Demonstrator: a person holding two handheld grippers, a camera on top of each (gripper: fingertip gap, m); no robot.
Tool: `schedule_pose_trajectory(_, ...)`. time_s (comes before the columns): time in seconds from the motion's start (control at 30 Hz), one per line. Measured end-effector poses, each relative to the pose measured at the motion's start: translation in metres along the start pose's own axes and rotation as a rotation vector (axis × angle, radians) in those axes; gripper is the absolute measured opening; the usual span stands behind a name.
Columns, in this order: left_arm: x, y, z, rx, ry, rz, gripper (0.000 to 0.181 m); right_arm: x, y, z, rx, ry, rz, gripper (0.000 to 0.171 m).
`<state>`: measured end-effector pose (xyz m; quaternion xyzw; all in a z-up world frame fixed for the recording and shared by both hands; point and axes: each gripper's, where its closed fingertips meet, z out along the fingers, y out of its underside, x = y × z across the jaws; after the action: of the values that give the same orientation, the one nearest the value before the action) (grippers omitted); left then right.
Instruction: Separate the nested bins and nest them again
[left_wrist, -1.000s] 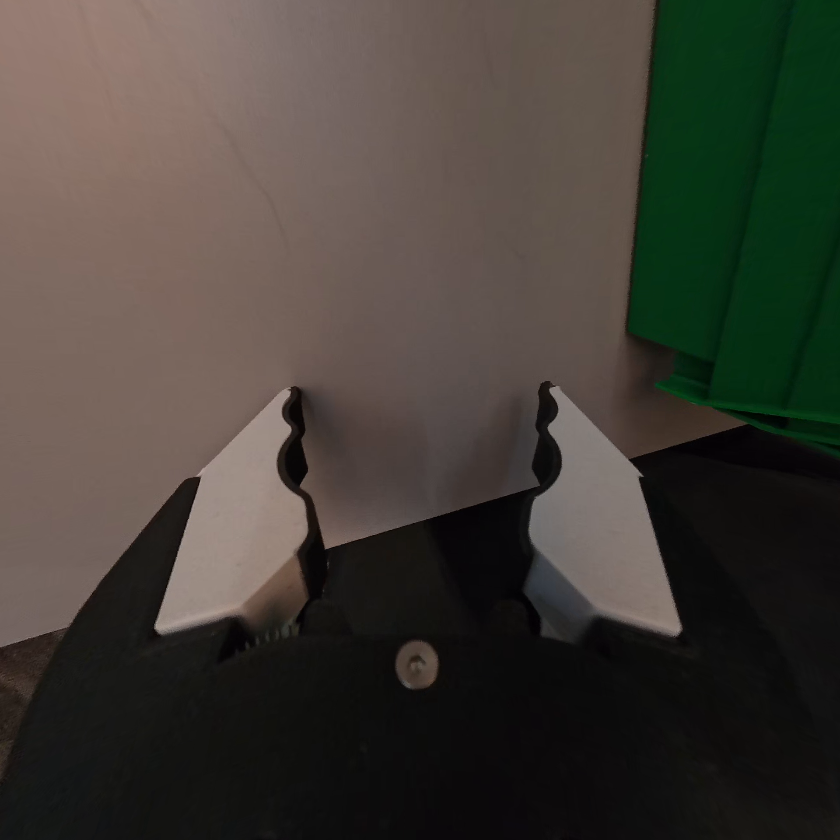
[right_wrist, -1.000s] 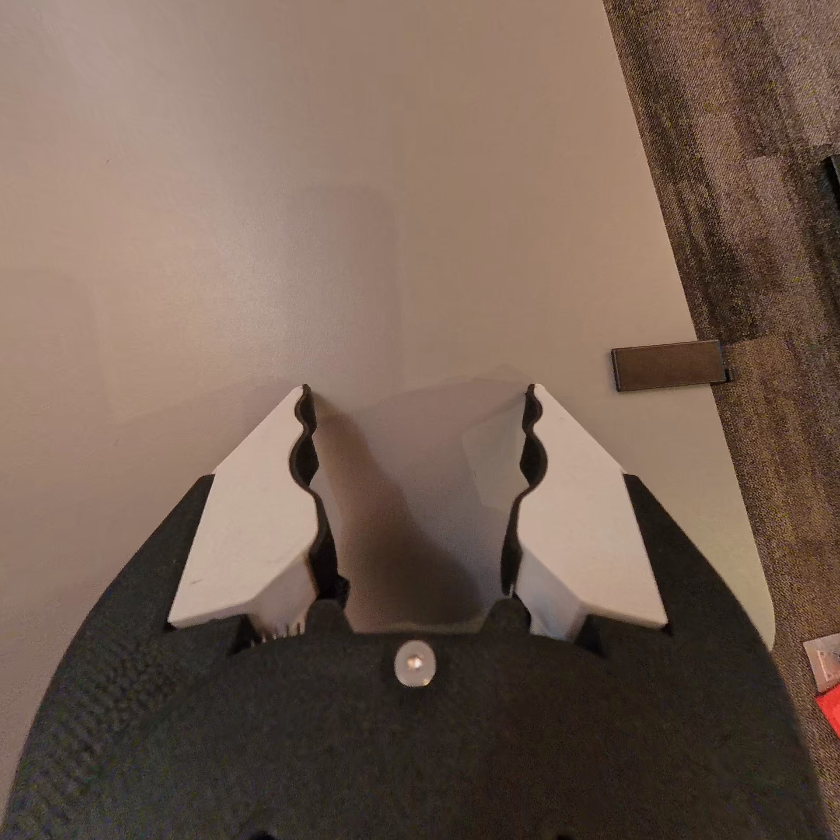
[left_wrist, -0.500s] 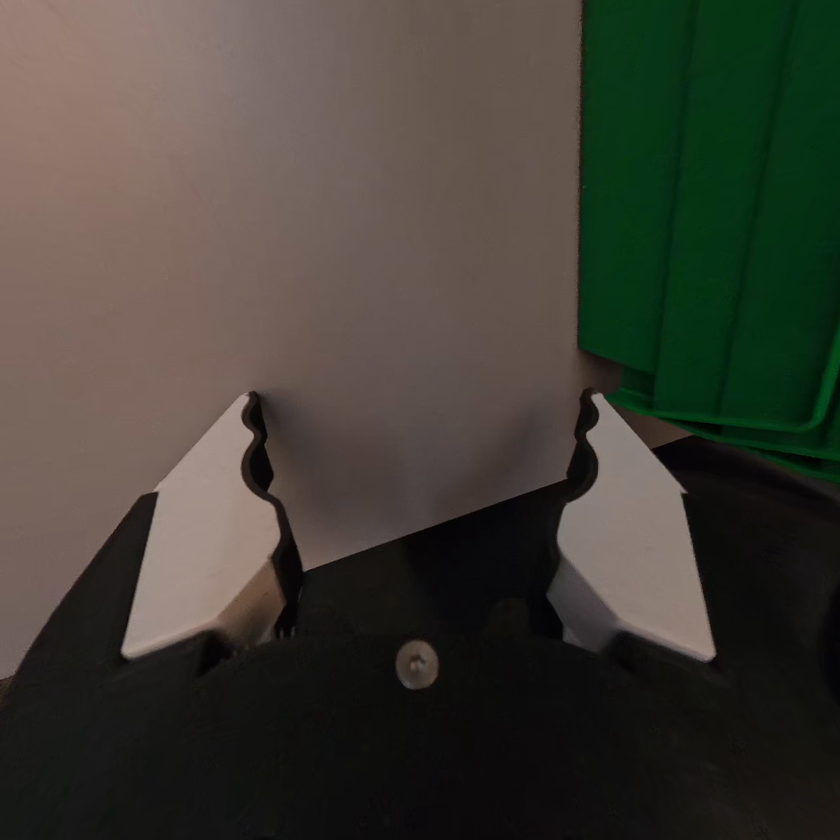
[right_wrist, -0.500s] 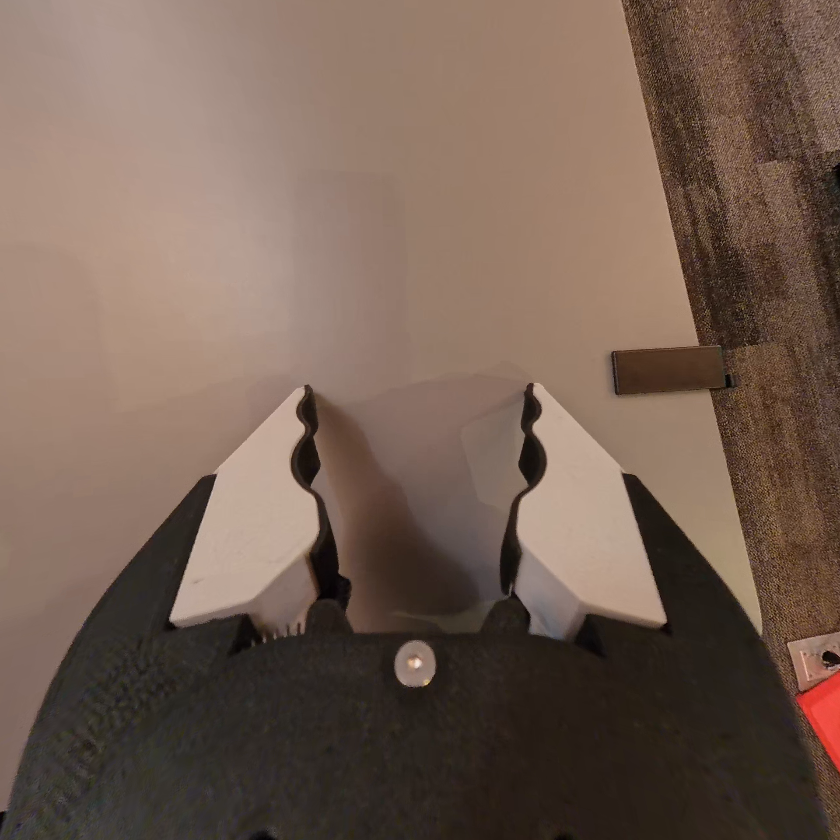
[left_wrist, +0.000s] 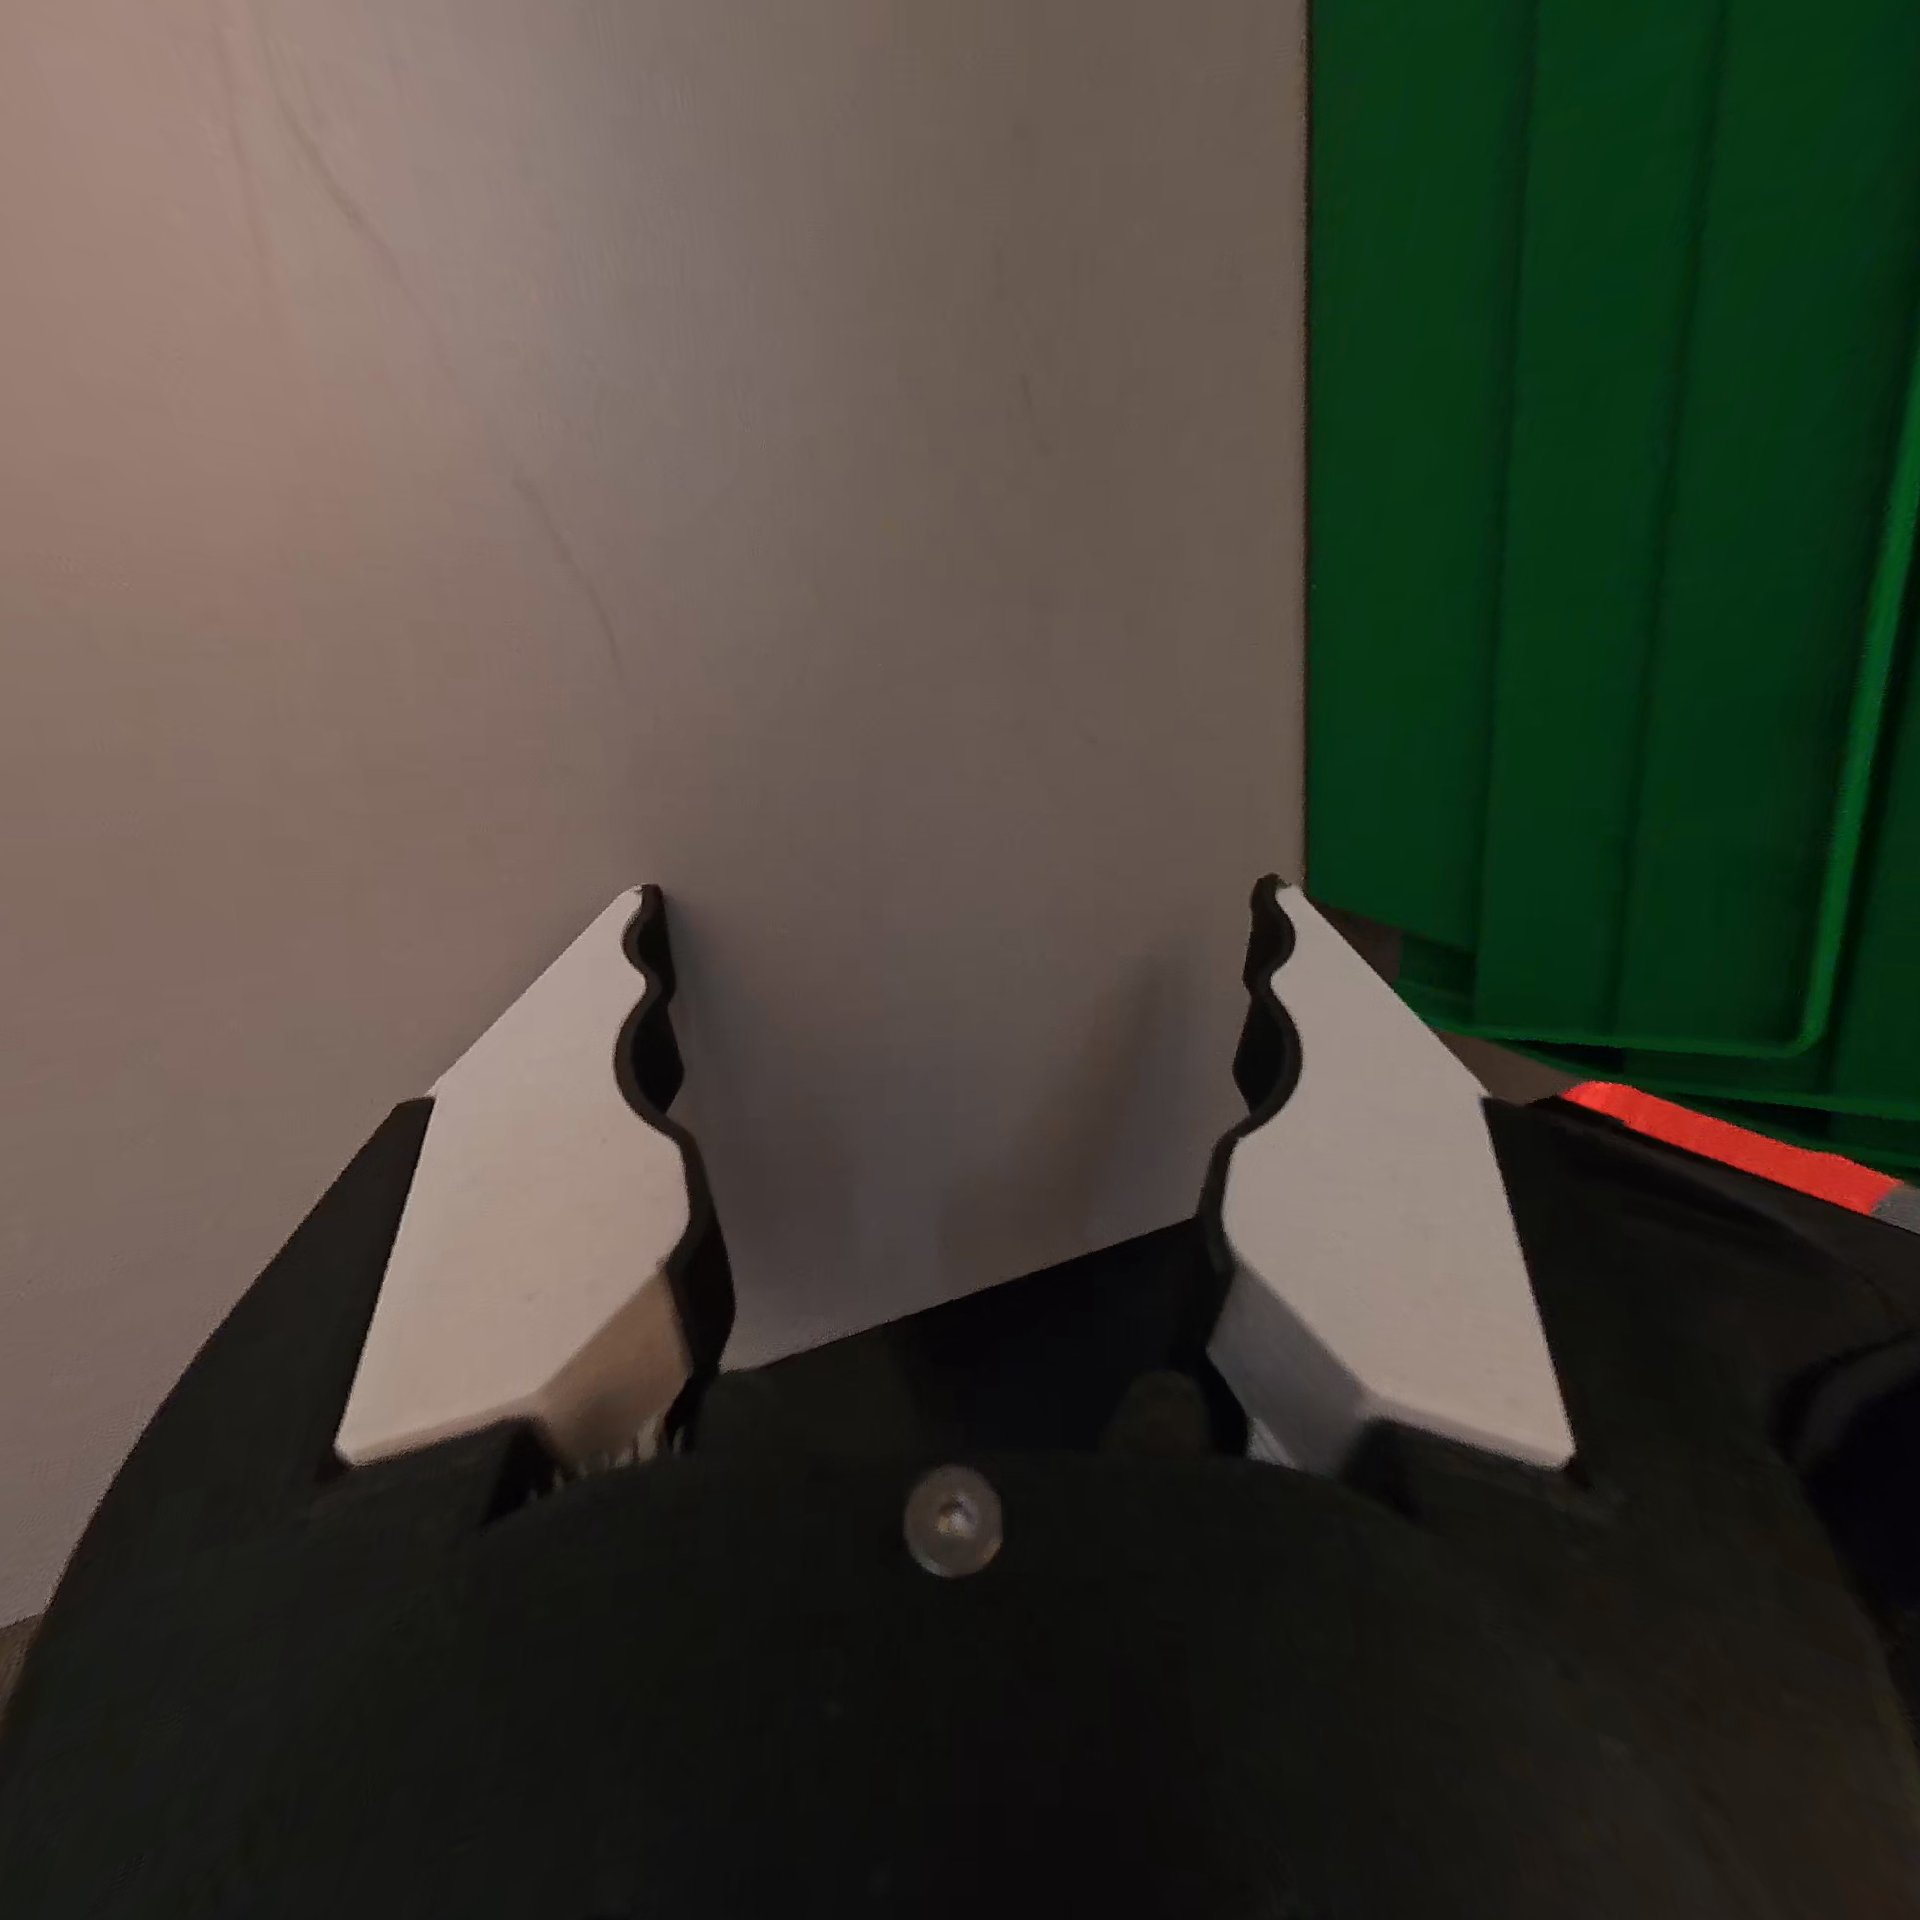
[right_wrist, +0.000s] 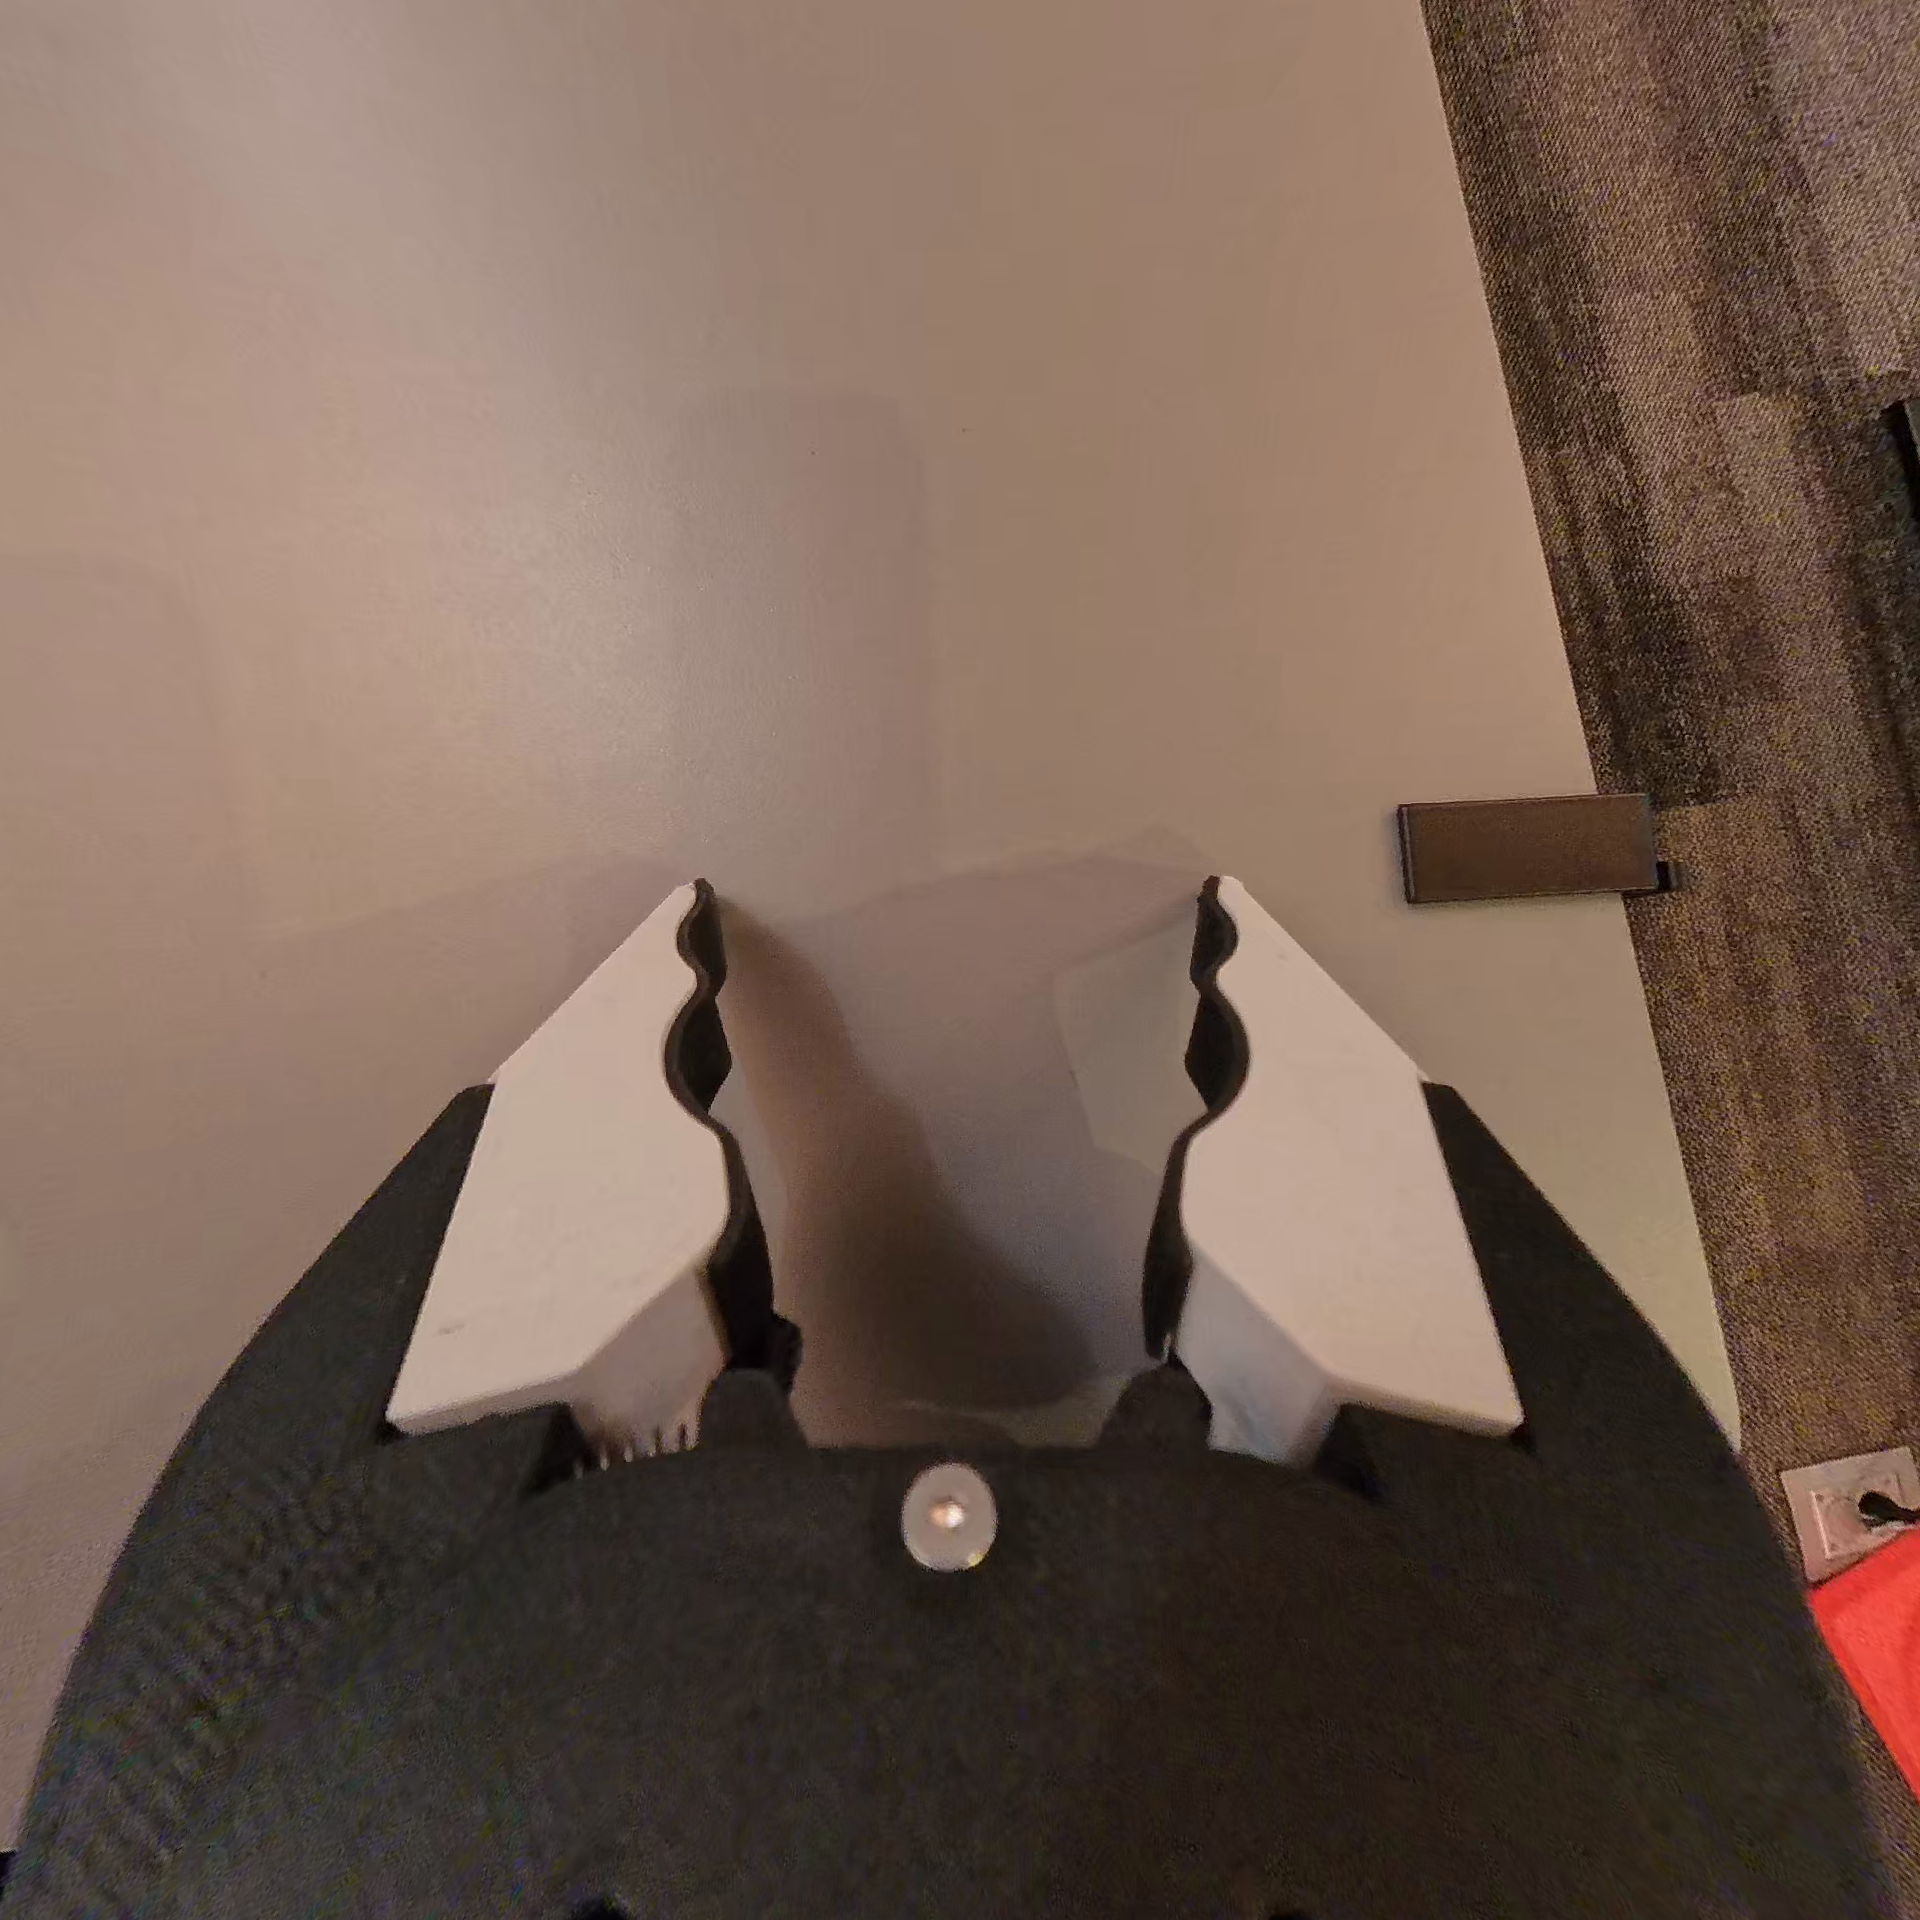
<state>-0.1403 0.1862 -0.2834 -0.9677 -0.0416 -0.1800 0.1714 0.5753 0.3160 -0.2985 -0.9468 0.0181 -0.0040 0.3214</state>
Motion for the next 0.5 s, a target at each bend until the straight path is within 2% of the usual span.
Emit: schedule_pose_trajectory(0.5,0.007,-0.015,-0.012,0.083,-0.011,0.036,0.101,0.0,-0.012,-0.015,0.007,0.004,0.002,0.089)
